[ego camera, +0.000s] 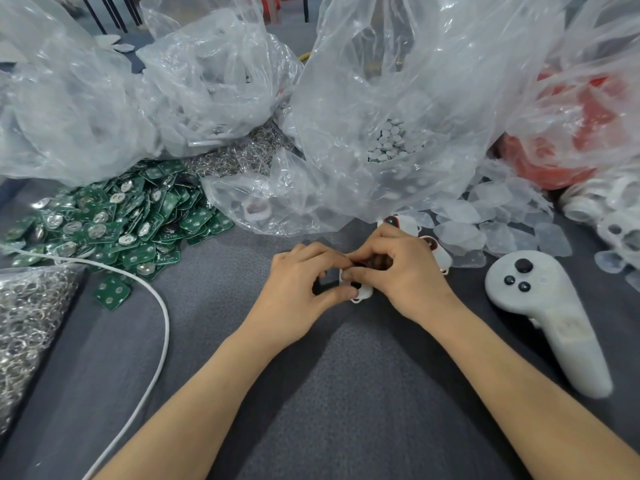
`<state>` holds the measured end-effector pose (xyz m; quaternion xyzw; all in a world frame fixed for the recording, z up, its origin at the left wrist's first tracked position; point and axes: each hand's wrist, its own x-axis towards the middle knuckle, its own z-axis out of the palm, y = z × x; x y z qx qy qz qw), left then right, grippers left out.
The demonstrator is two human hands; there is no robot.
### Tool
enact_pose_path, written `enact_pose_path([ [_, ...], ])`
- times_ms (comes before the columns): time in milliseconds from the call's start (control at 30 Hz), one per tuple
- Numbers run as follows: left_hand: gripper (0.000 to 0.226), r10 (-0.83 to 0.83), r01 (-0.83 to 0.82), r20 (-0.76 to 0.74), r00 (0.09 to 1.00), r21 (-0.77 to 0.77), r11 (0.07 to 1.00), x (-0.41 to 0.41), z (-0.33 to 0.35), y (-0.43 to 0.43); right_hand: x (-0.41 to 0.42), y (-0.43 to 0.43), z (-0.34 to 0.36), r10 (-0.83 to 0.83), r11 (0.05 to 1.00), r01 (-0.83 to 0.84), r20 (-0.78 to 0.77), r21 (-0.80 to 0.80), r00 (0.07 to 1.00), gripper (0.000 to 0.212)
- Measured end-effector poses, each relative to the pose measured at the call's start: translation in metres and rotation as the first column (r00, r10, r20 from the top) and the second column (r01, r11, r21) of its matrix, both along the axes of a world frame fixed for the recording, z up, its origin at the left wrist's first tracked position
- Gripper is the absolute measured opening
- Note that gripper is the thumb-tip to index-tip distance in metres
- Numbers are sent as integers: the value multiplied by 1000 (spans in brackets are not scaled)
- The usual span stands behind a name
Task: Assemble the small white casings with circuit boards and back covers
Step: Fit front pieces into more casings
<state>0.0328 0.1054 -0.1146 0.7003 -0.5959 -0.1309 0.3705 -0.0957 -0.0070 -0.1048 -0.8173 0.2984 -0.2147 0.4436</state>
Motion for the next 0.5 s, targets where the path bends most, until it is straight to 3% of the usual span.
enact_pose_path([
  [233, 23, -3, 3, 10, 1000, 2, 1000, 1, -1, 0, -15, -20, 10, 95, 936, -97, 23, 339, 995, 29],
  [500, 23, 10, -10, 13, 1000, 13, 1000, 1, 3, 0, -13, -20, 6, 37, 957, -20, -52, 289, 998, 12],
])
